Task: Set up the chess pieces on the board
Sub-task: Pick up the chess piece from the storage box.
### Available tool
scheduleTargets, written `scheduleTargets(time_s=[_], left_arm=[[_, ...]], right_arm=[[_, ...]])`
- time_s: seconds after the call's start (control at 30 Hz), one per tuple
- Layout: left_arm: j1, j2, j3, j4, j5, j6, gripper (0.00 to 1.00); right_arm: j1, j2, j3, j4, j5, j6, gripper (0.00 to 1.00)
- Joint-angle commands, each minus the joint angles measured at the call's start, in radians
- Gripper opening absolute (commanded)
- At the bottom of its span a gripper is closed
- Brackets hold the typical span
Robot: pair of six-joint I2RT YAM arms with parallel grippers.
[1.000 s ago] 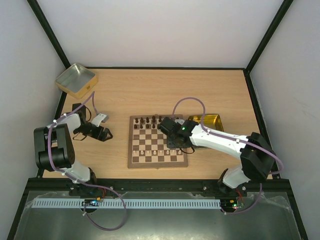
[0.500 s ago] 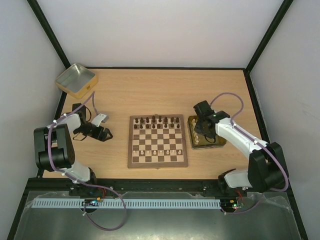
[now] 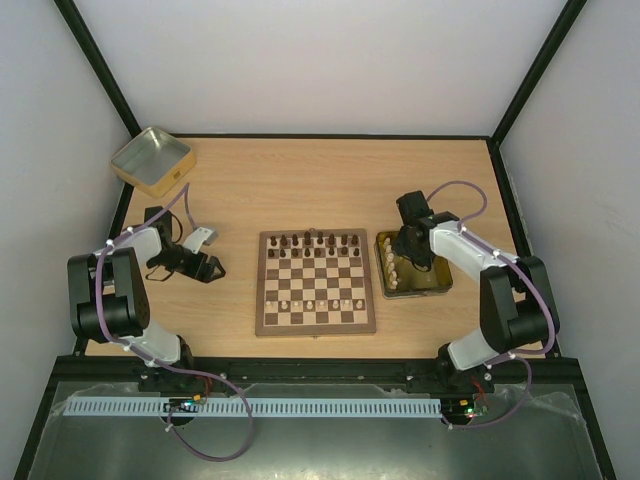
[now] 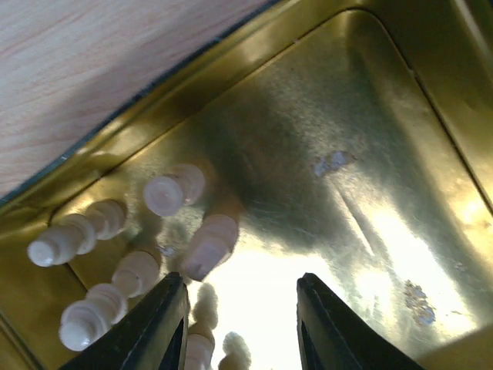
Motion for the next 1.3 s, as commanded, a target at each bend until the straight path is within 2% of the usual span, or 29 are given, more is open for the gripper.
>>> scheduleTargets(time_s=[0.0,0.27,0.87,1.27], left_arm=[[0.003,0.054,-0.042,-0.053,-0.109,-0.009,0.82],[0.003,0.067,-0.037,-0.057,-0.102,-0.005,0.82],[0.003,0.066,-0.036,-0.06,-0.094,0.0,0.81],[0.003,0.068,-0.039,-0.056,-0.093,0.002,0.81]], right_arm=[[-0.003,0.014,0.043,0.032,-0.013,-0.011,0.37],[-0.004,0.017,0.065,0.019,0.014,-0.017,0.37],[-0.017,0.158,0.148,0.073,0.045,-0.021,0.33],[-0.028,0.179,0.132,0.102,0.041,-0.03,0.25]])
